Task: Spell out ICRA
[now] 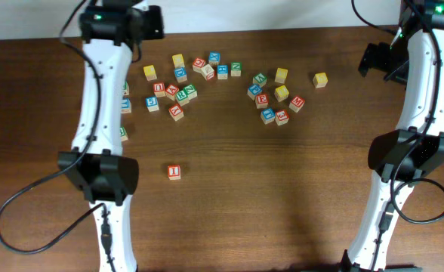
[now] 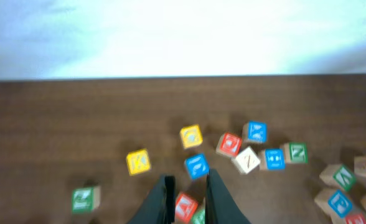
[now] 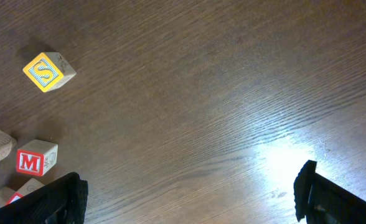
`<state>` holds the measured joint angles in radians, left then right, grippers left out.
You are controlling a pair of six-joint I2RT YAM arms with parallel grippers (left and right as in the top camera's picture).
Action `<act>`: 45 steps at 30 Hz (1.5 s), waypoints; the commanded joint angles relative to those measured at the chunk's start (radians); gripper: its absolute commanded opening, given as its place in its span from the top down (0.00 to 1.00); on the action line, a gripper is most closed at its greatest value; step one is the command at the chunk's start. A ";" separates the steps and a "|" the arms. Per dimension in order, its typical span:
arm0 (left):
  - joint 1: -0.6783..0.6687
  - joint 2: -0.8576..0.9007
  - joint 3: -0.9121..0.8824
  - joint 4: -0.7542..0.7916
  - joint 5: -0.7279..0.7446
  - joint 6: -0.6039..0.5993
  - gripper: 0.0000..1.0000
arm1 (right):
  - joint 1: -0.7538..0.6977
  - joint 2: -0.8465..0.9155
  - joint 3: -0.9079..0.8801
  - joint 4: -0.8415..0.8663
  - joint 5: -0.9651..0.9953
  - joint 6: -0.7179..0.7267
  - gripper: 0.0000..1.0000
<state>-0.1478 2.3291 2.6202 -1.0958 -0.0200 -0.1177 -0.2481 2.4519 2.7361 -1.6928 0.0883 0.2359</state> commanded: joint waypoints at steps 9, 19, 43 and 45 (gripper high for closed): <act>-0.040 0.211 0.014 0.169 -0.056 0.030 0.58 | 0.005 -0.010 -0.004 -0.002 -0.001 0.009 0.02; -0.041 0.351 0.013 0.228 -0.056 0.029 0.41 | 0.006 -0.010 -0.004 -0.002 -0.001 0.009 0.02; -0.044 0.476 0.013 0.318 -0.135 -0.185 0.68 | 0.006 -0.010 -0.004 -0.002 -0.001 0.009 0.02; -0.044 0.476 0.013 0.328 -0.135 -0.185 0.65 | 0.006 -0.010 -0.004 -0.002 -0.001 0.009 0.02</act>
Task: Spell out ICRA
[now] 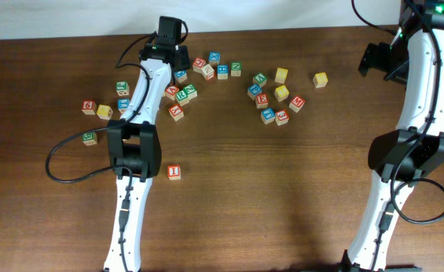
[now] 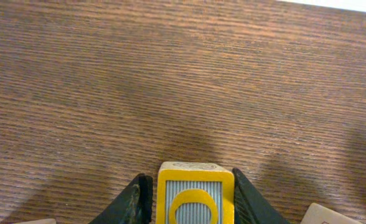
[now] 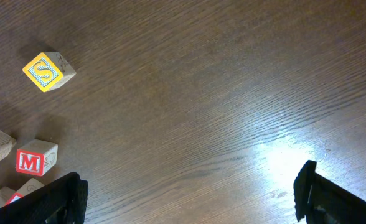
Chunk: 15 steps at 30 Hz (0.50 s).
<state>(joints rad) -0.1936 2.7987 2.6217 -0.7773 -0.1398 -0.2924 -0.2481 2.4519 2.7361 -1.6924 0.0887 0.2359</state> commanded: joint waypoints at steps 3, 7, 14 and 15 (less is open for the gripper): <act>0.002 0.006 0.011 0.043 -0.015 -0.010 0.50 | 0.006 -0.010 -0.004 -0.002 -0.002 0.009 0.02; 0.002 0.006 0.011 0.069 -0.015 -0.010 0.59 | 0.005 -0.010 -0.004 -0.002 -0.002 0.008 0.02; 0.002 0.006 0.011 0.062 -0.015 -0.010 0.71 | 0.005 -0.010 -0.004 -0.002 -0.002 0.009 0.02; 0.002 0.006 0.011 0.062 -0.015 -0.010 0.72 | 0.005 -0.010 -0.004 -0.002 -0.002 0.009 0.02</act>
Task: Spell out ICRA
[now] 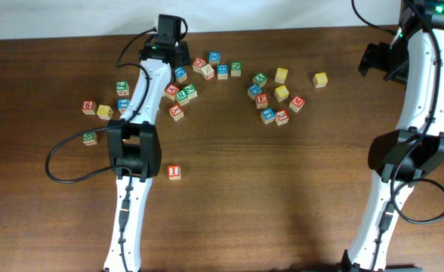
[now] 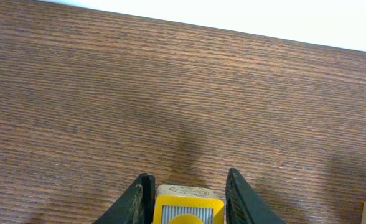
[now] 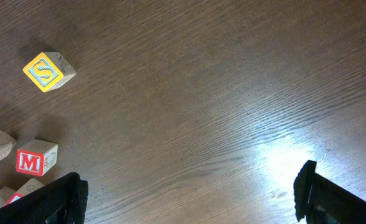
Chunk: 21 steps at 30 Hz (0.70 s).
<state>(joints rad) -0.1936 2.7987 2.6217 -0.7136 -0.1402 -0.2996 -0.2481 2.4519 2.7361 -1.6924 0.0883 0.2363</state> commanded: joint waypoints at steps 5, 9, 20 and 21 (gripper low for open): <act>0.002 0.006 0.014 -0.005 -0.015 -0.002 0.77 | 0.006 -0.010 -0.004 -0.002 -0.001 0.008 0.02; 0.002 0.006 0.026 -0.017 -0.015 -0.002 0.77 | 0.006 -0.010 -0.004 -0.002 -0.001 0.008 0.02; 0.002 0.006 0.309 -0.245 -0.015 0.001 0.77 | 0.006 -0.010 -0.004 -0.002 -0.001 0.008 0.02; 0.002 0.006 0.362 -0.297 -0.015 0.001 0.77 | 0.006 -0.010 -0.004 -0.002 -0.001 0.008 0.02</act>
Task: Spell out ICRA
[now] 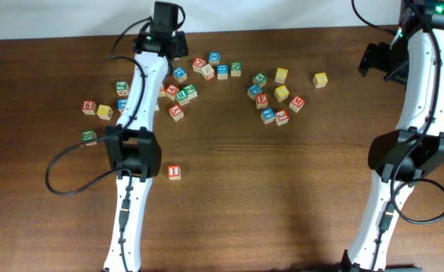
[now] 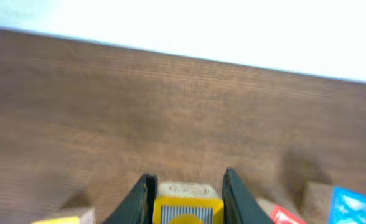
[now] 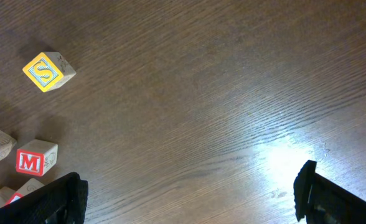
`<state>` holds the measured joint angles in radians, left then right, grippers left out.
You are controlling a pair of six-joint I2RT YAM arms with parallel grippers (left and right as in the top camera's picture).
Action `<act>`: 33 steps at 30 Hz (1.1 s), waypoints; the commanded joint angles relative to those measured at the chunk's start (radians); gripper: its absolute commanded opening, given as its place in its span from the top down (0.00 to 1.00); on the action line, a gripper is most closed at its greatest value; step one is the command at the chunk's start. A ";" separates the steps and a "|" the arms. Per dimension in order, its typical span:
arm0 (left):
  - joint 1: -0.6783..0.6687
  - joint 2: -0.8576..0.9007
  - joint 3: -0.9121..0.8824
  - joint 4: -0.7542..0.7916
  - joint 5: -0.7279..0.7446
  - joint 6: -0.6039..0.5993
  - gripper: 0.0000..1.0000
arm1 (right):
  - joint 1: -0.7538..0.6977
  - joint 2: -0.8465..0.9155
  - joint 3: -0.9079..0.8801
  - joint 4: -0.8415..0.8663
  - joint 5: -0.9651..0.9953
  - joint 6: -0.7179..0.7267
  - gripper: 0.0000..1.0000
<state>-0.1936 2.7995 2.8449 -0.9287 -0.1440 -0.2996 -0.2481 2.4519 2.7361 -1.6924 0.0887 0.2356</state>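
Note:
My left gripper (image 2: 187, 194) is shut on a yellow block (image 2: 189, 206) whose striped face shows a curved yellow letter, cut off at the bottom of the frame. In the overhead view the left gripper (image 1: 167, 43) hangs over the far edge of the left cluster of letter blocks (image 1: 181, 85). A red I block (image 1: 174, 171) lies alone at mid-table. My right gripper (image 3: 189, 199) is wide open over bare wood at the far right, holding nothing.
A second cluster of blocks (image 1: 271, 97) lies right of centre, with a yellow S block (image 3: 48, 71) and a red M block (image 3: 33, 158) at its edge. Several more blocks (image 1: 101, 110) sit at the far left. The table's far edge (image 2: 183, 53) is close behind the left gripper.
The left gripper has risen with the yellow block between its fingers, so neighbouring blocks and more of the far edge now show below it. The right arm has not moved.
The left gripper first hovered over the left cluster with nothing in its narrow gap. Then it stood low at the cluster's far side with the yellow block between its fingers. Later it was gripping that block, and now holds it off the table.

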 commanded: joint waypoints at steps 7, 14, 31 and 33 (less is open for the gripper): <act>-0.004 -0.072 0.295 -0.380 -0.011 0.000 0.84 | 0.006 -0.010 -0.004 -0.002 -0.002 0.009 0.02; -0.005 -0.110 0.295 -0.556 -0.010 0.000 0.85 | 0.006 -0.010 -0.004 -0.002 -0.002 0.009 0.02; -0.005 -0.306 0.294 -0.760 0.135 0.051 0.83 | 0.006 -0.010 -0.004 -0.002 -0.002 0.009 0.02; -0.010 -0.337 0.293 -0.760 0.163 0.062 0.84 | 0.005 -0.010 -0.004 -0.002 -0.002 0.009 0.02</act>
<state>-0.1947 2.5530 3.1313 -1.6867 -0.0727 -0.2756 -0.2481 2.4519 2.7361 -1.6924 0.0887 0.2363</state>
